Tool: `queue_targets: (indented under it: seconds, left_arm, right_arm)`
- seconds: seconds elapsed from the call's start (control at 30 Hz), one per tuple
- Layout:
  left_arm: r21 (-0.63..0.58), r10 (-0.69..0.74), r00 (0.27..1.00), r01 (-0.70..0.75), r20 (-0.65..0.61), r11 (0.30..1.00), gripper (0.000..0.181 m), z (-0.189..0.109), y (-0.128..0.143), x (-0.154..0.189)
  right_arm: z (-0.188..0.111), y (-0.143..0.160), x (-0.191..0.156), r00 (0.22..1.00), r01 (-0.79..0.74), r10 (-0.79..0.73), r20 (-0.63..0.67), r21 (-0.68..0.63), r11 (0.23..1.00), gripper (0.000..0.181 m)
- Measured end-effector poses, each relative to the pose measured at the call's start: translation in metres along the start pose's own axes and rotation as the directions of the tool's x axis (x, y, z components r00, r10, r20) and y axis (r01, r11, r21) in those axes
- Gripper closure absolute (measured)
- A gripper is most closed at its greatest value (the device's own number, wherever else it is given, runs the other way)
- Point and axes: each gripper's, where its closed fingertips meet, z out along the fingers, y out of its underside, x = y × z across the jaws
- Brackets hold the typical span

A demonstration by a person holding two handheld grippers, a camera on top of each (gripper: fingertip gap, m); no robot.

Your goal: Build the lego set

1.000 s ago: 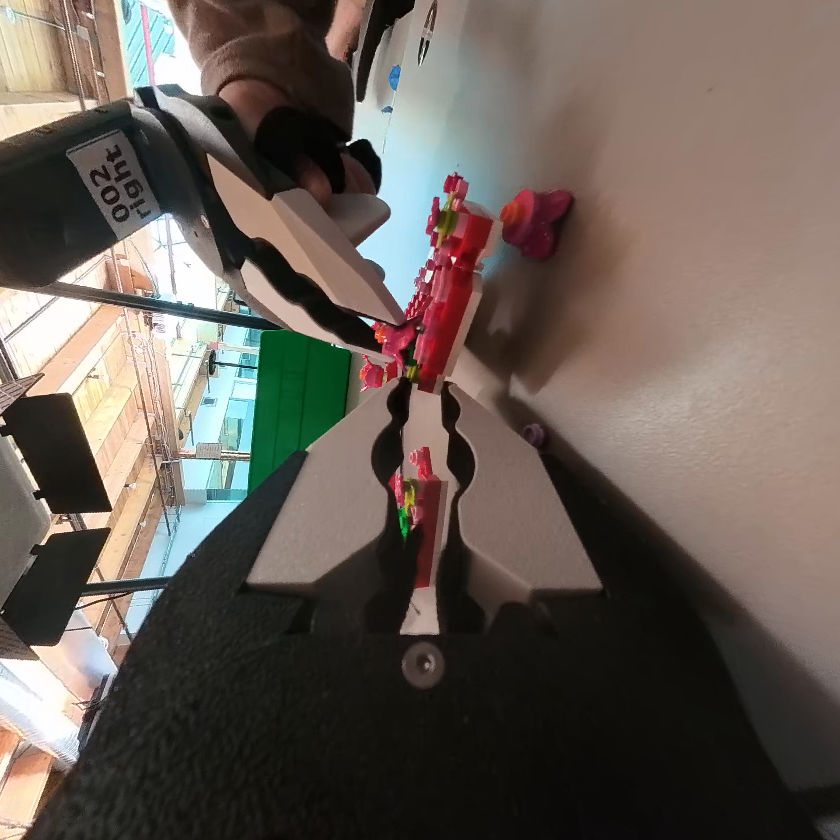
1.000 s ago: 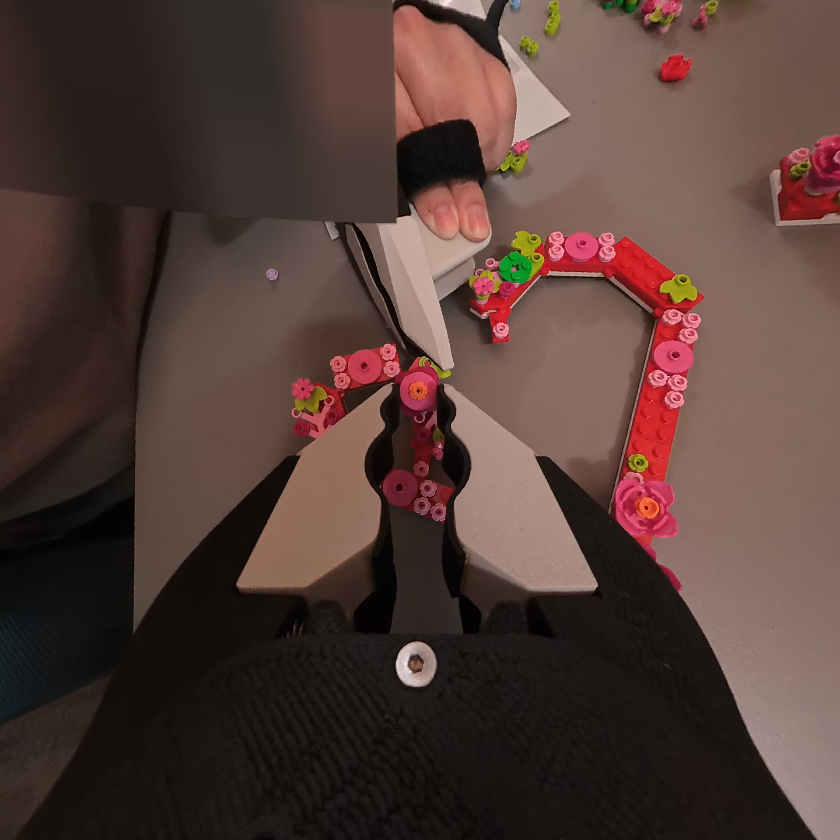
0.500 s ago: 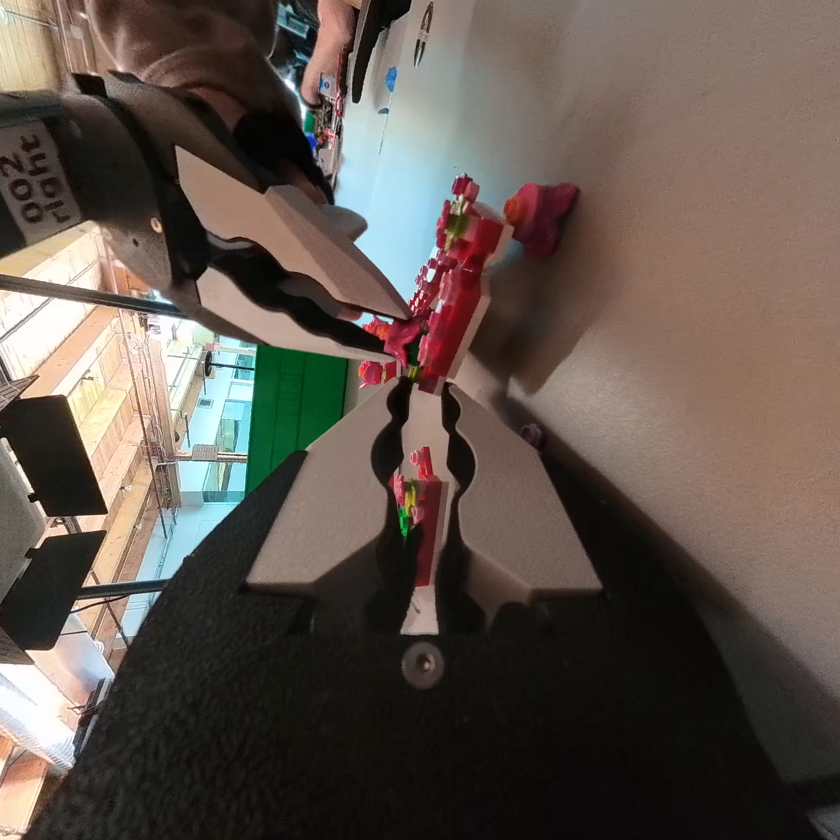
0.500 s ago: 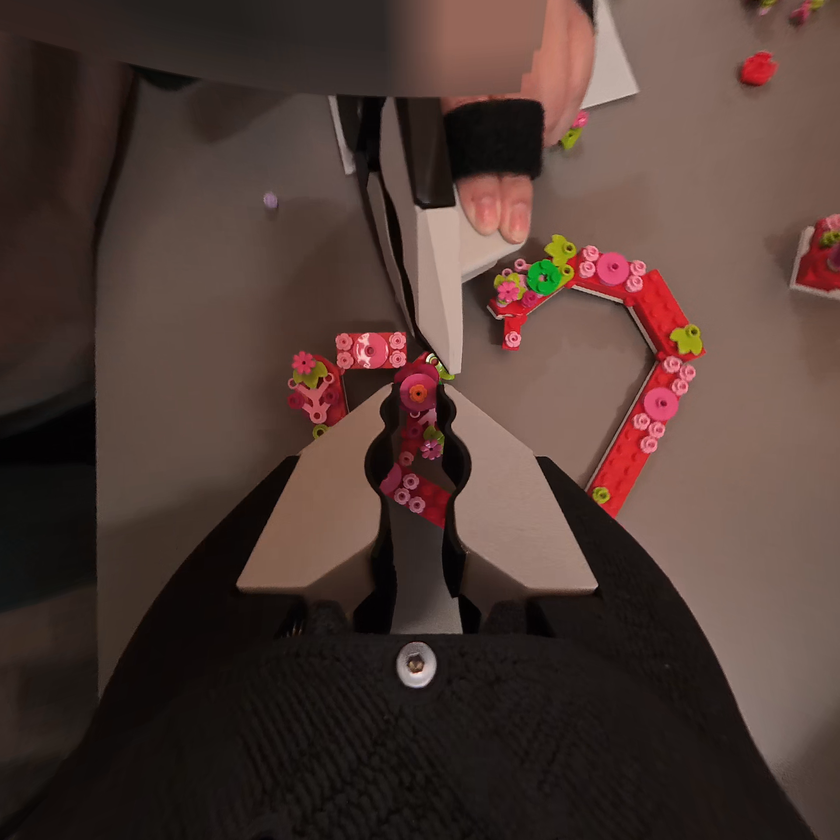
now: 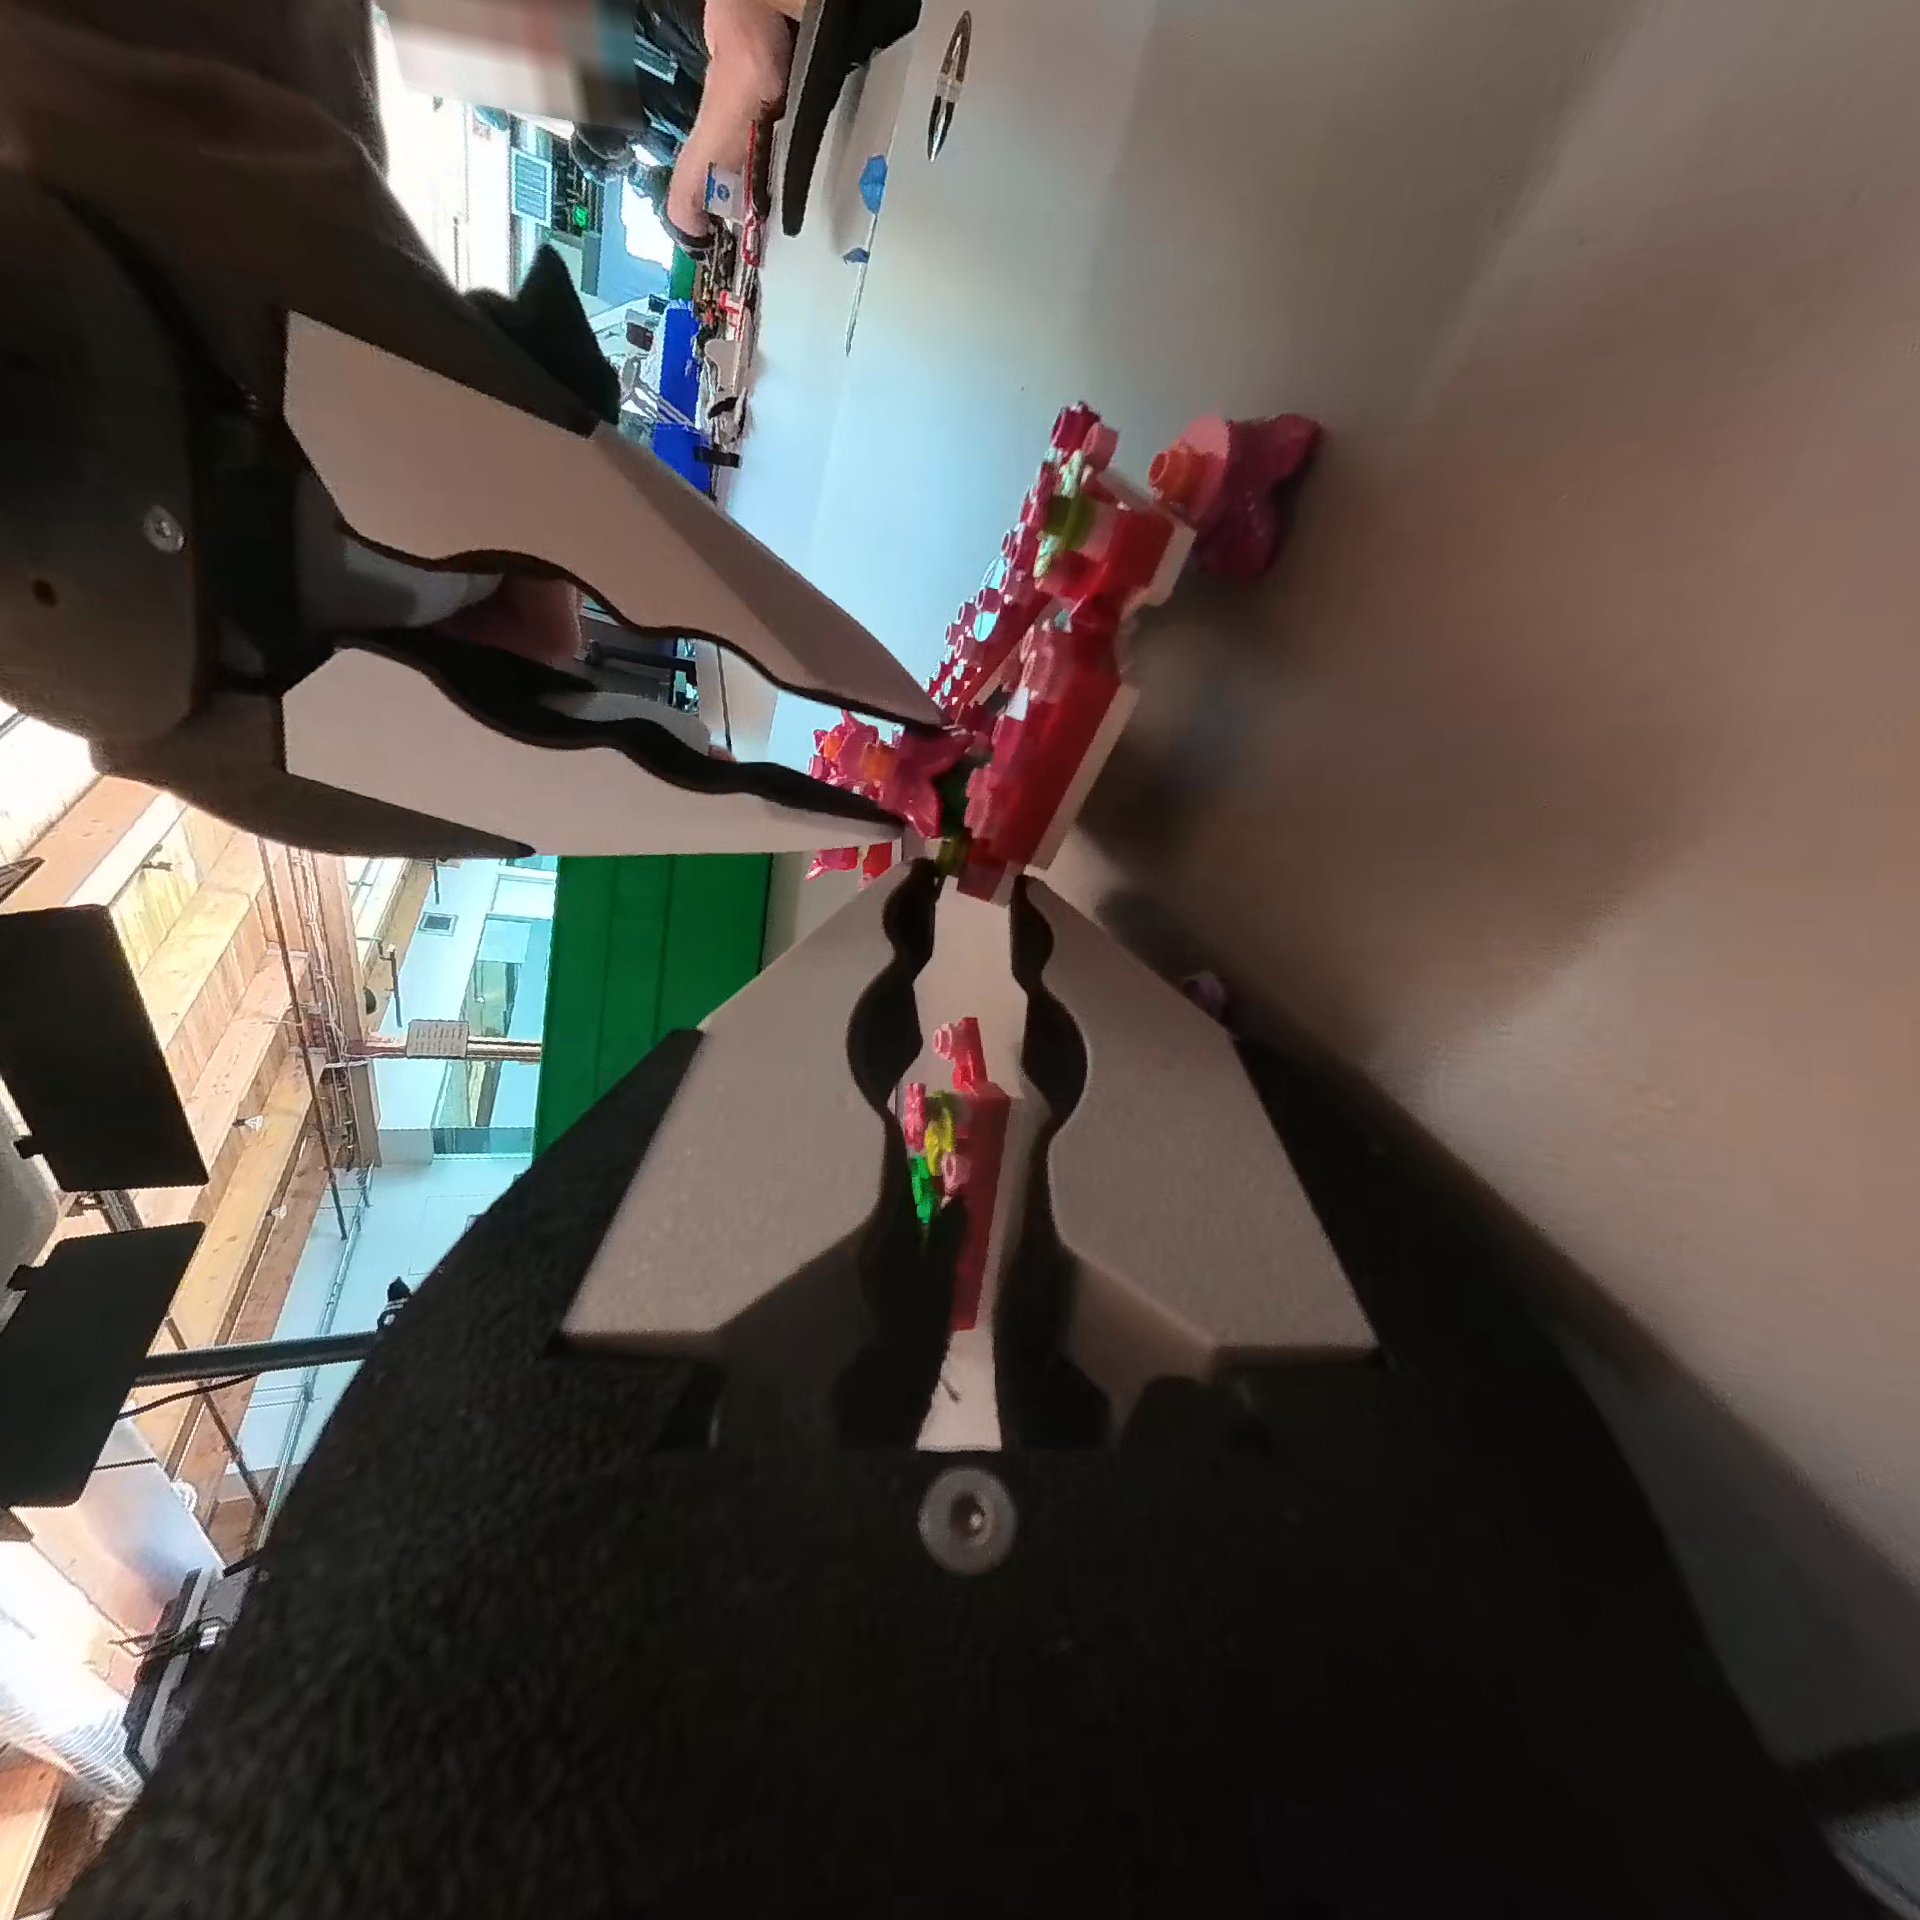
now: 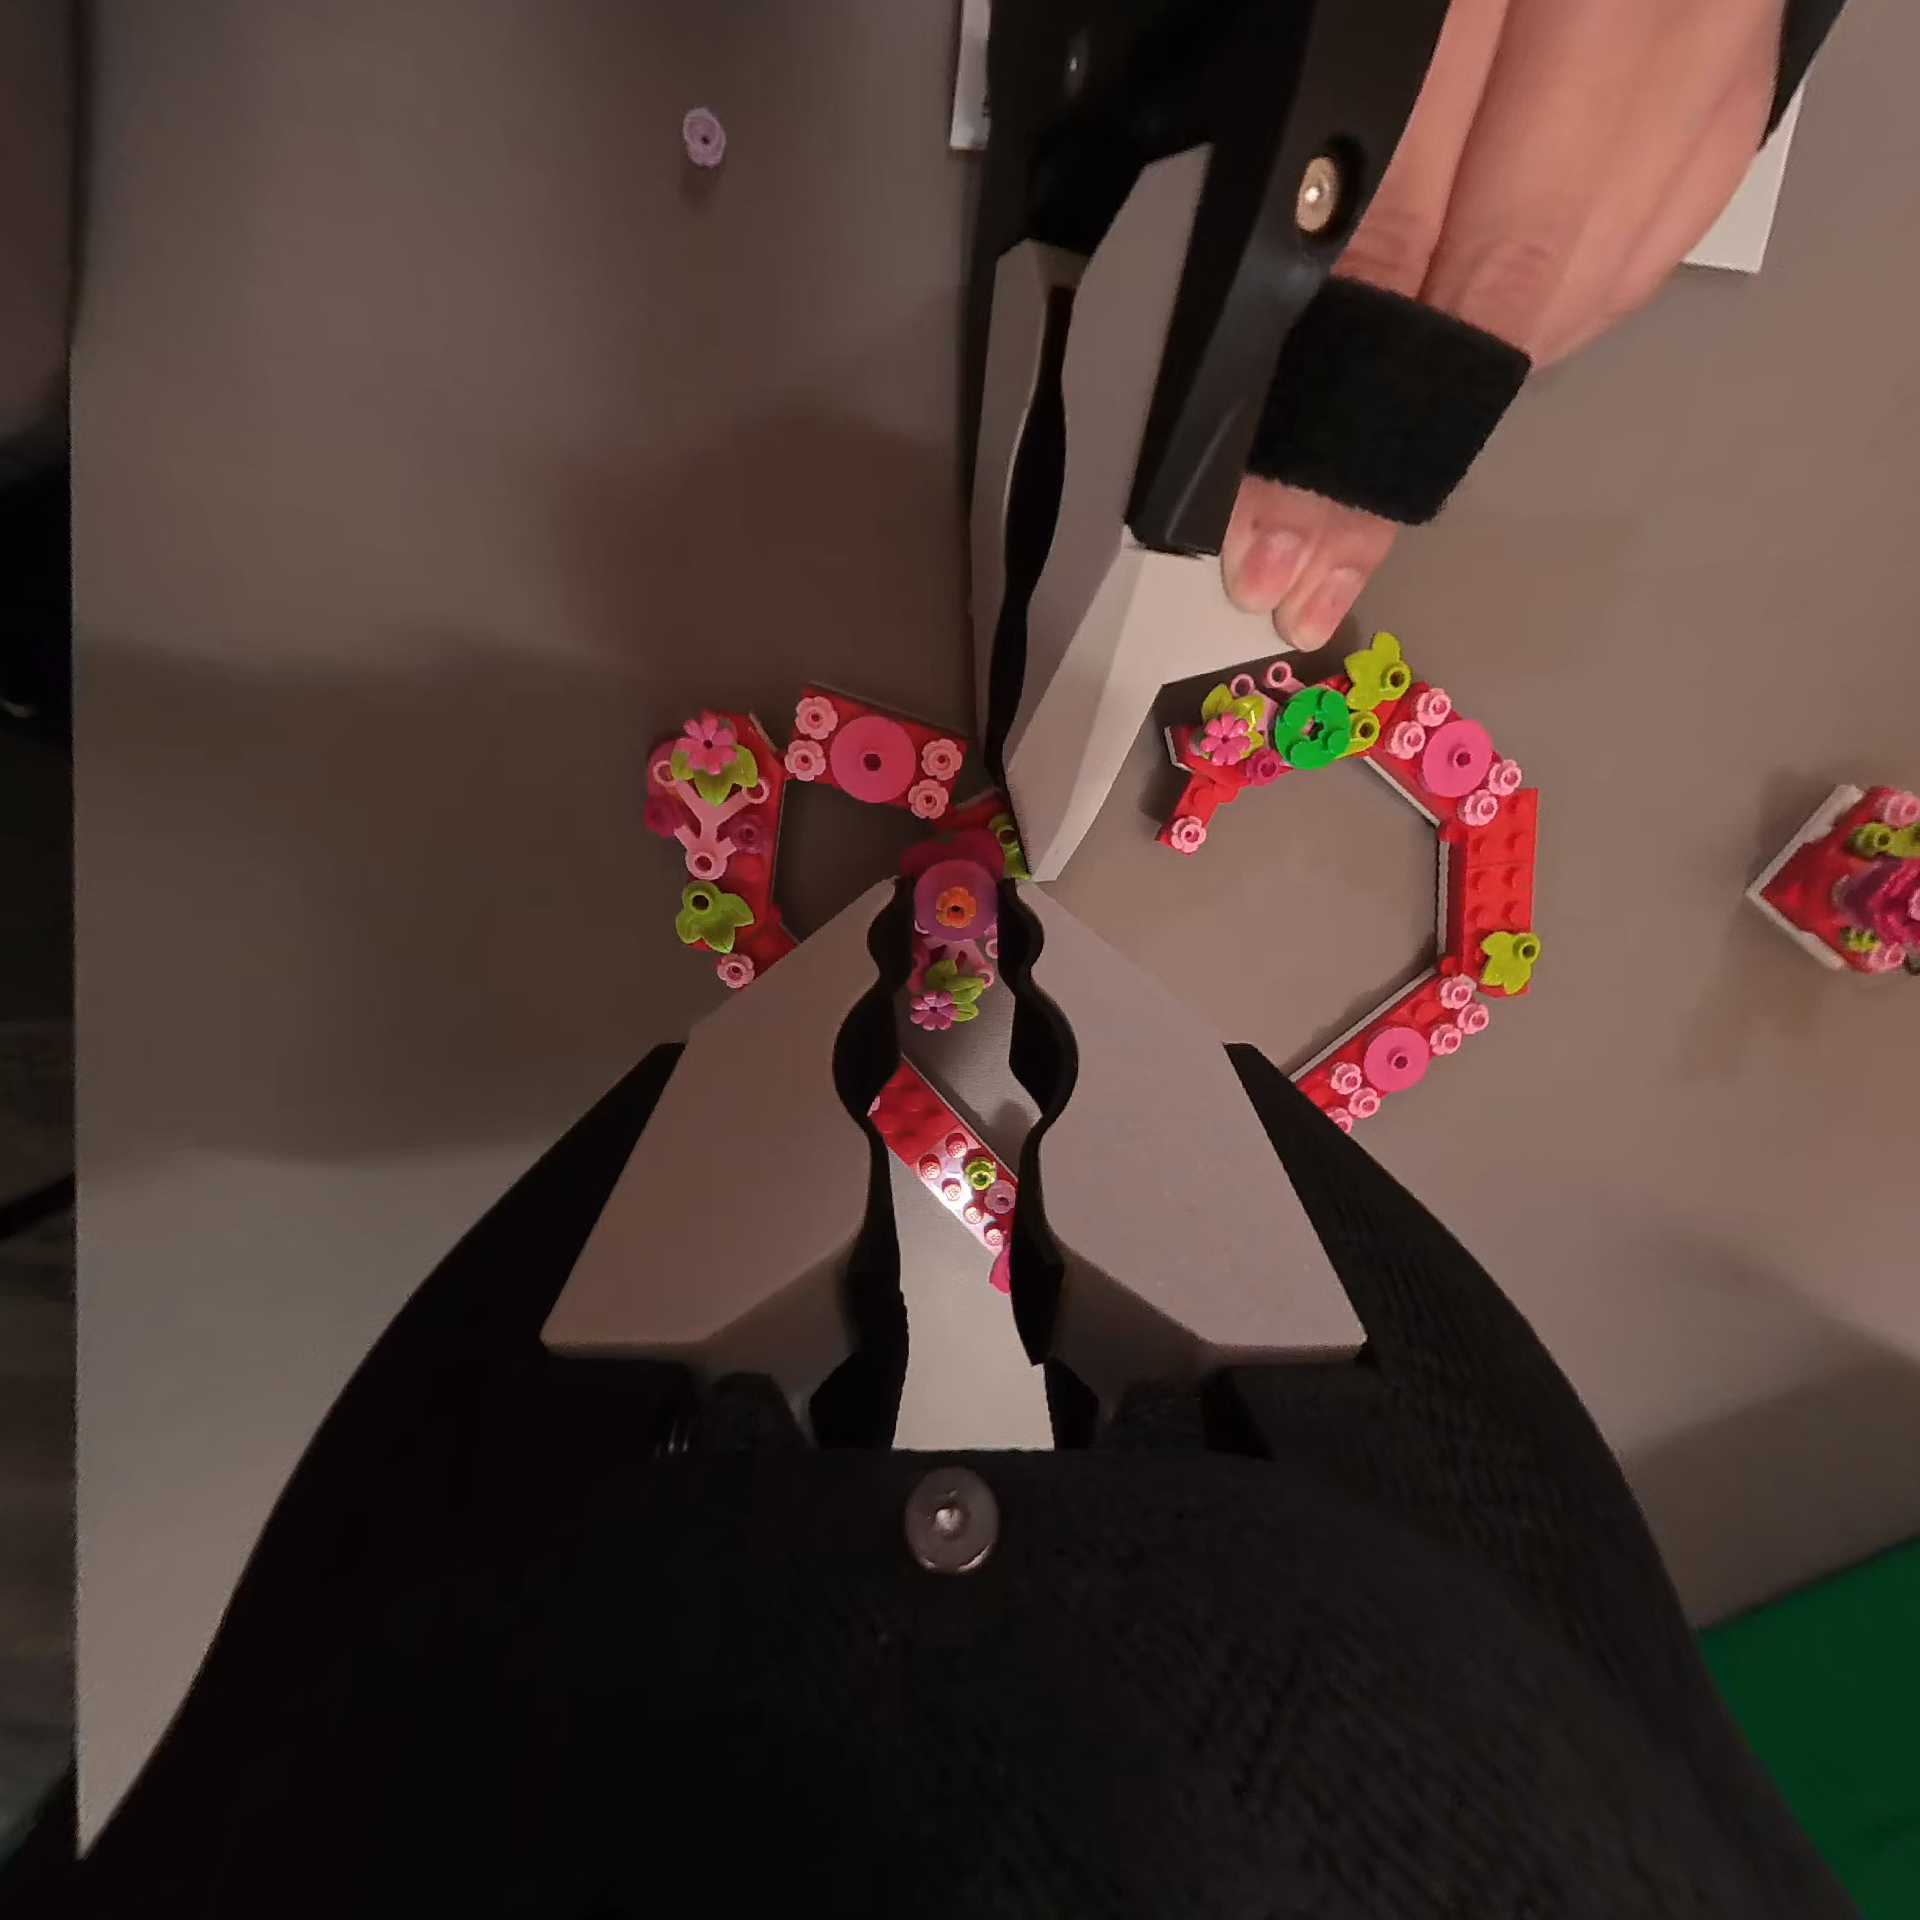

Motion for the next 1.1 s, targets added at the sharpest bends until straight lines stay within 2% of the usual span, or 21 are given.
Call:
queue_targets:
  seconds: [0.3,0.53,0.77,1.1]
  left_arm:
    - [0.001,0.005,1.000,-0.005,0.000,1.000,0.169,0.0000,-0.0004,0.0000]
    - [0.002,0.009,1.000,-0.009,-0.003,1.000,0.169,-0.0003,-0.0012,0.0006]
    - [0.008,0.011,1.000,-0.011,0.000,1.000,0.169,-0.0004,-0.0021,0.0004]
    - [0.016,0.022,1.000,-0.022,0.007,1.000,0.170,-0.0012,-0.0031,-0.0001]
  right_arm:
    - [0.0006,-0.0002,-0.0004,0.982,0.186,-0.187,-0.031,-0.046,0.982,0.167]
    - [0.0012,-0.0007,-0.0013,0.930,0.365,-0.368,-0.018,-0.093,0.926,0.167]
    - [0.0010,-0.0017,-0.0036,0.807,0.578,-0.587,-0.066,-0.119,0.807,0.167]
    - [0.0010,-0.0045,-0.0054,0.712,0.670,-0.674,-0.197,-0.098,0.736,0.167]
